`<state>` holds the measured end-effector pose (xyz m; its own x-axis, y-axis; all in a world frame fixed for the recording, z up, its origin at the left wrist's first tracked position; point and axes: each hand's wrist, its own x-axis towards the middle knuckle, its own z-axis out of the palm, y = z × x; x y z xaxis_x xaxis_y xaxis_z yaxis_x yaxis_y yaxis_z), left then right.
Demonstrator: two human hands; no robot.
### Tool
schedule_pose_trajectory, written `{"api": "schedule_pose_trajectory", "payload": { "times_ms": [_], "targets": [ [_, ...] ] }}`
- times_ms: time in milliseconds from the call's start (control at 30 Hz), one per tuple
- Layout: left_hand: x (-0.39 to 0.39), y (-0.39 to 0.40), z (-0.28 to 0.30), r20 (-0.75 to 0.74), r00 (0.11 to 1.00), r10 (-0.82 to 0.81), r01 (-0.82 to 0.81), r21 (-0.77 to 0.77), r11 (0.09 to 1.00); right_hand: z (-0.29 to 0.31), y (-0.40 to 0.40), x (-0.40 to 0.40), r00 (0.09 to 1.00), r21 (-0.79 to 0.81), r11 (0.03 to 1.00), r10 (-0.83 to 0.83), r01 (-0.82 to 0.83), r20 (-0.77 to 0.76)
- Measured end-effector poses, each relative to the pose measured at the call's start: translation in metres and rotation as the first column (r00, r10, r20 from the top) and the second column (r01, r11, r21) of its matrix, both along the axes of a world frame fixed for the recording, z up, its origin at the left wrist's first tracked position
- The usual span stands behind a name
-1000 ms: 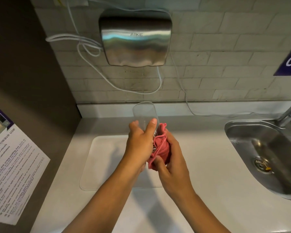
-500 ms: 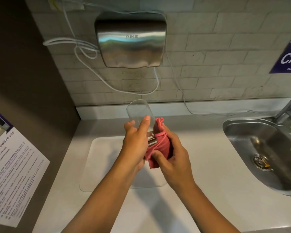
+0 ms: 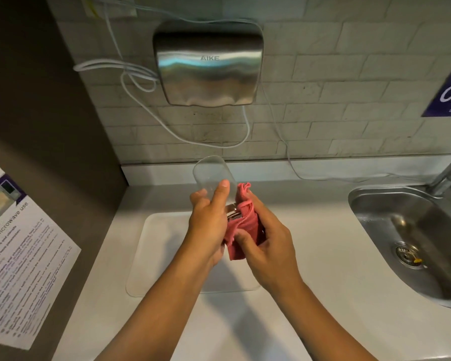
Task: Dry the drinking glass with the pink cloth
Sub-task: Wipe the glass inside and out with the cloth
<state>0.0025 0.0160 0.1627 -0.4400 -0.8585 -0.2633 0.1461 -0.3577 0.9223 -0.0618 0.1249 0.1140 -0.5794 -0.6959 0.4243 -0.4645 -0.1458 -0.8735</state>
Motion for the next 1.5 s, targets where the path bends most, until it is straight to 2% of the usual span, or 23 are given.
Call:
{"api": "schedule_pose_trajectory", "payload": {
  "times_ms": [133,300,400,567,767,933,1033,1133,1200,1267,1333,1400,1467,1500],
  "targets": [
    [0.003,-0.004,0.007,-0.013,1.0,-0.003,0.003,0.018,1.0,-0.002,-0.003,-0.011,0.996,-0.013,0.998,-0.056,0.056,0.064],
    [0.007,-0.01,0.015,-0.009,0.999,-0.037,0.038,0.072,0.997,0.0,0.002,-0.024,0.987,-0.037,0.993,0.112,-0.109,0.115],
    [0.008,-0.006,0.016,0.003,0.999,-0.051,0.05,0.076,0.996,-0.002,-0.002,-0.023,0.976,-0.05,0.991,0.129,-0.122,0.177],
    [0.005,-0.002,0.012,0.028,0.998,-0.06,0.058,0.053,0.997,-0.007,-0.008,-0.004,0.996,-0.093,0.994,-0.046,0.053,0.072],
    [0.005,-0.002,0.007,0.029,0.999,-0.043,0.042,0.031,0.999,-0.006,-0.013,0.011,0.986,-0.151,0.975,-0.166,0.164,0.001],
    [0.006,-0.003,0.002,-0.06,0.998,-0.015,0.017,0.047,0.999,0.0,-0.011,0.008,0.986,-0.209,0.966,-0.129,0.15,0.11],
    [0.01,-0.003,-0.001,-0.112,0.994,-0.018,0.024,0.058,0.998,0.003,-0.011,0.01,0.998,-0.157,0.986,-0.059,0.059,0.005],
    [0.01,-0.003,-0.002,-0.16,0.986,-0.046,0.055,0.05,0.997,0.002,-0.012,0.013,0.999,-0.108,0.994,-0.03,0.026,-0.031],
    [0.009,-0.002,-0.004,-0.153,0.987,-0.049,0.052,0.012,0.999,0.004,-0.014,0.011,0.999,-0.109,0.994,-0.028,0.032,0.033],
    [0.01,0.002,-0.008,-0.1,0.993,-0.056,0.049,-0.075,0.996,0.006,-0.016,0.01,0.982,-0.127,0.989,-0.055,0.079,0.182],
    [0.012,0.006,-0.01,-0.083,0.994,-0.071,0.058,-0.144,0.988,0.007,-0.015,0.011,0.969,-0.129,0.987,-0.065,0.098,0.237],
    [0.013,0.004,-0.011,-0.074,0.995,-0.068,0.055,-0.17,0.984,0.005,-0.011,0.016,0.985,-0.094,0.995,-0.023,0.04,0.173],
    [0.014,0.0,-0.012,-0.082,0.994,-0.074,0.057,-0.191,0.98,0.004,-0.009,0.019,0.999,-0.035,0.999,0.015,-0.014,0.03],
    [0.015,-0.002,-0.013,-0.078,0.993,-0.093,0.075,-0.214,0.974,0.005,-0.01,0.017,0.999,-0.019,0.999,0.028,-0.028,0.027]
  ]
}}
